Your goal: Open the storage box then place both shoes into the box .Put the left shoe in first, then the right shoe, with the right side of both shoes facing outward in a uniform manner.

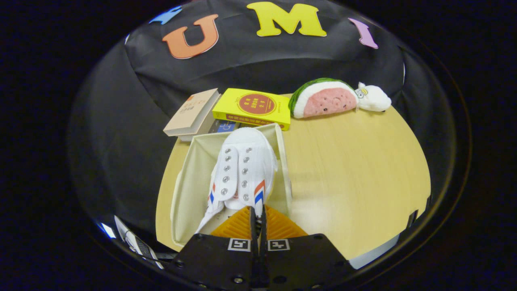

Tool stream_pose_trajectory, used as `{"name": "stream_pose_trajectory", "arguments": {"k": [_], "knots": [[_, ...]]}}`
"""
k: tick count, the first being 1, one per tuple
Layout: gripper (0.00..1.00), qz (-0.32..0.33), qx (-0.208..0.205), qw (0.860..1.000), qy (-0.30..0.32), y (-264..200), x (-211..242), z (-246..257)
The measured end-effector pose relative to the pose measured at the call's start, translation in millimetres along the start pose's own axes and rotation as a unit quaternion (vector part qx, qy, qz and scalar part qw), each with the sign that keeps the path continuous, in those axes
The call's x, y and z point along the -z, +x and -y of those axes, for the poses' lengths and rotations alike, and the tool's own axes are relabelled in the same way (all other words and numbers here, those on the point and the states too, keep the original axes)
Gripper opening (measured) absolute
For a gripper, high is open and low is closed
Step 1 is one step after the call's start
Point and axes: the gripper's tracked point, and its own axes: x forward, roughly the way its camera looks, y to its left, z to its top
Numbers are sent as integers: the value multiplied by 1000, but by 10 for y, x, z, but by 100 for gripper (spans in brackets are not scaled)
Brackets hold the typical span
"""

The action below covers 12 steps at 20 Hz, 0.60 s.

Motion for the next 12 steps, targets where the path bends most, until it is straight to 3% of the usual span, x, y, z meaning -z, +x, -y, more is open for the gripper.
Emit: {"name": "stream_pose_trajectory", "arguments": {"k": [7, 8, 9, 11, 12], "knots": [[1, -5, 22, 999, 27, 183, 92, 3], [2, -4, 8, 999, 36, 183, 107, -57], [16, 5, -17, 999, 38, 167, 64, -177], [43, 36, 4, 999, 7, 143, -50, -76], [52, 43, 5, 999, -7, 92, -74, -94]]}}
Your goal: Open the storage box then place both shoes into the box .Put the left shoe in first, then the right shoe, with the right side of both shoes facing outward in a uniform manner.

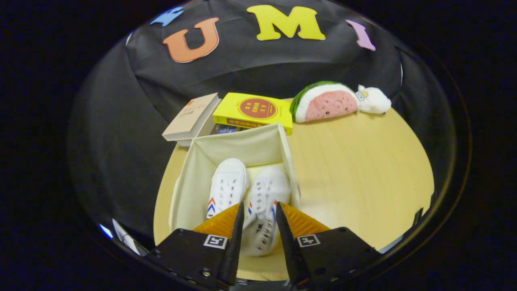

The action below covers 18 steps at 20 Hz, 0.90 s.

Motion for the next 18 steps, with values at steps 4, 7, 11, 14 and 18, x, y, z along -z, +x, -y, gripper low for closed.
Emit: {"name": "stream_pose_trajectory", "arguments": {"k": [4, 7, 11, 14, 18], "knots": [[87, -6, 17, 999, -36, -199, 49, 47], [93, 13, 39, 998, -49, -365, -40, 145], [97, 46, 61, 994, -74, -659, -212, 238], [96, 89, 53, 992, -77, -955, -398, 267], [96, 169, 54, 980, -93, -1426, -740, 360]]}}
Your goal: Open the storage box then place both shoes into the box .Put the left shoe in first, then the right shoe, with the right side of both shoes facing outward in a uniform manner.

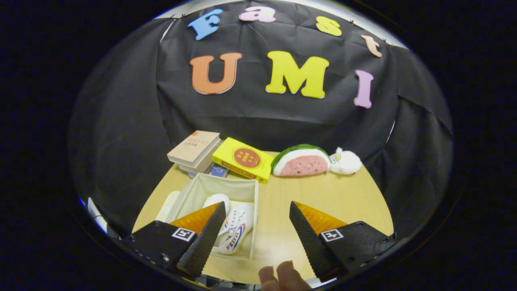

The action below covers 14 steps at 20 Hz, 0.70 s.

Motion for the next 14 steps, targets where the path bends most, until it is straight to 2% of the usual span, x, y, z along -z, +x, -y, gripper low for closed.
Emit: {"name": "stream_pose_trajectory", "arguments": {"k": [5, 9, 11, 14], "knots": [[96, 75, 15, 997, 2, -461, -406, 284], [96, 112, 27, 993, -4, -762, -646, 534], [96, 140, 48, 989, -8, -887, -773, 703], [96, 156, 47, 987, 0, -1079, -887, 787]]}}
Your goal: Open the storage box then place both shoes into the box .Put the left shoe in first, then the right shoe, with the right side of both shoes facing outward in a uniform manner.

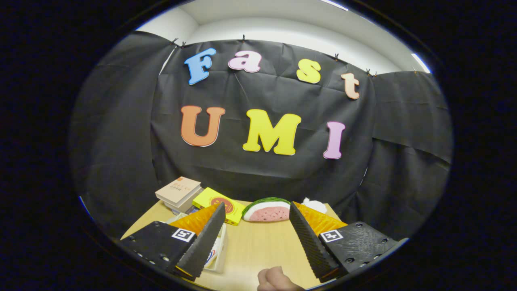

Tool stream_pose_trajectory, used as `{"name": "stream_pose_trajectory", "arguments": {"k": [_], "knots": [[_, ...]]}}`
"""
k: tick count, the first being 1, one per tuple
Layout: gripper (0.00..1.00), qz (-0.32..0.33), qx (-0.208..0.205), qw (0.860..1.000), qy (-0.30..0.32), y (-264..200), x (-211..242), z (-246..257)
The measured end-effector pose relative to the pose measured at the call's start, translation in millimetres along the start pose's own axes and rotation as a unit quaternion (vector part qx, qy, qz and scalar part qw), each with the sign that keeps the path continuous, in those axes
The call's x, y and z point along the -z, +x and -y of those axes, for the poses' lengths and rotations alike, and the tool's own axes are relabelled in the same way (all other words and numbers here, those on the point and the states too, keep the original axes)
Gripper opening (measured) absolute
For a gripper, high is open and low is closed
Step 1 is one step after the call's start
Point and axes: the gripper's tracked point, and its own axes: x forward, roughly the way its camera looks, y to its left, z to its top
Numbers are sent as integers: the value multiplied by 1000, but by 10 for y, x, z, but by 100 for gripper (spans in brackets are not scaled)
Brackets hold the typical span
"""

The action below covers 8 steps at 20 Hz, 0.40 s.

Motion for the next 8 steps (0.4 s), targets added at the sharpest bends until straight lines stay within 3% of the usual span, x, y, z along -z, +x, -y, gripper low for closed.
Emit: {"name": "stream_pose_trajectory", "arguments": {"k": [8], "knots": [[96, 31, -11, 999, 29, -59, -351, 34]]}}
